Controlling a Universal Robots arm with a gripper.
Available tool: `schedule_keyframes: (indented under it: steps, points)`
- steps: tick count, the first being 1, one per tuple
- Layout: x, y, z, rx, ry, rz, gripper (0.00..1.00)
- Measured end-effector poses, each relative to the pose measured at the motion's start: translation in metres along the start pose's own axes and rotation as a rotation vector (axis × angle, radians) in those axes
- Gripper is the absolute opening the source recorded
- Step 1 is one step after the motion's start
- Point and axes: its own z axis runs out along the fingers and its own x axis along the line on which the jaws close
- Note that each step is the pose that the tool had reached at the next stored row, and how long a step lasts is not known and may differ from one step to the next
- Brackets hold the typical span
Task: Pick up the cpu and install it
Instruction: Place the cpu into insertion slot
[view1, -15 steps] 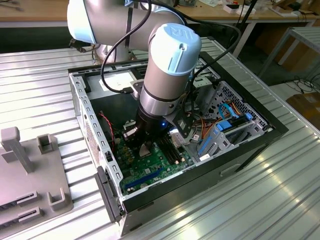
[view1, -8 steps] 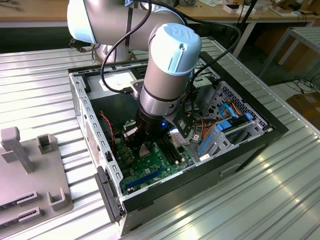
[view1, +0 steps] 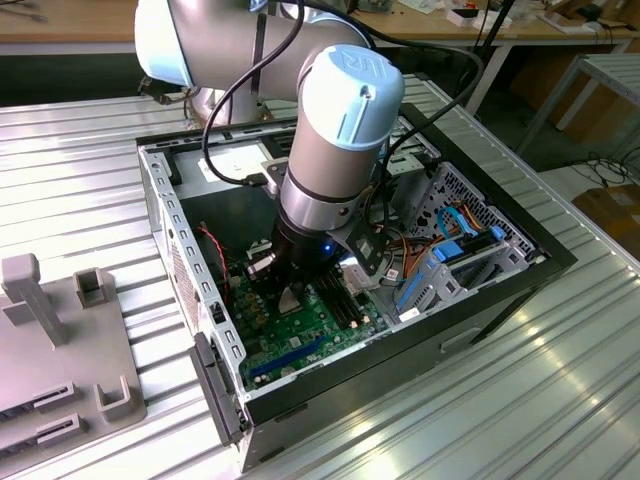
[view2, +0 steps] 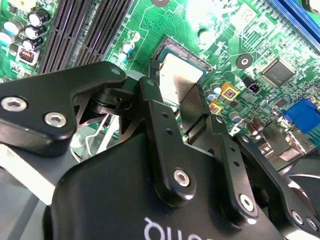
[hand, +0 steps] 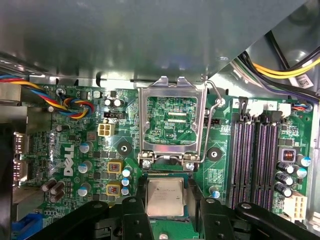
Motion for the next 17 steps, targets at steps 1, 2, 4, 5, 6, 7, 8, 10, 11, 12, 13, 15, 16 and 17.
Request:
schedule_keyframes:
  steps: [1, 2, 4, 5, 6, 7, 8, 10, 11, 12, 13, 15, 16, 17]
  points:
    - [-0.0001, 0.0, 0.0, 0.0001, 0.0, 0.003, 0.42]
    - [-0.0003, 0.0, 0.0, 0.0001, -0.0001, 0.006, 0.42]
    - [-0.0006, 0.0, 0.0001, -0.0004, -0.0005, 0.021, 0.42]
    - [-0.0006, 0.0, 0.0001, -0.0005, -0.0005, 0.024, 0.42]
    - [-0.0006, 0.0, 0.0001, -0.0005, -0.0006, 0.027, 0.42]
    - [-0.0005, -0.0002, -0.0001, -0.0003, -0.0005, 0.029, 0.42]
    - [-0.0006, -0.0002, 0.0, 0.0004, -0.0006, 0.029, 0.42]
    - [-0.0006, -0.0003, 0.0, 0.0025, -0.0003, 0.029, 0.42]
    - [-0.0006, -0.0003, 0.0, 0.0028, -0.0003, 0.029, 0.42]
    - [-0.0006, -0.0003, 0.0, 0.003, -0.0004, 0.029, 0.42]
    - [-0.0006, -0.0003, 0.0, 0.0031, -0.0004, 0.029, 0.42]
    - [-0.0006, -0.0002, 0.0, 0.0035, -0.0004, 0.029, 0.42]
    - [-0.0006, -0.0002, 0.0, 0.0036, -0.0004, 0.029, 0.42]
    - [-0.0006, -0.0003, 0.0, 0.0038, -0.0003, 0.029, 0.42]
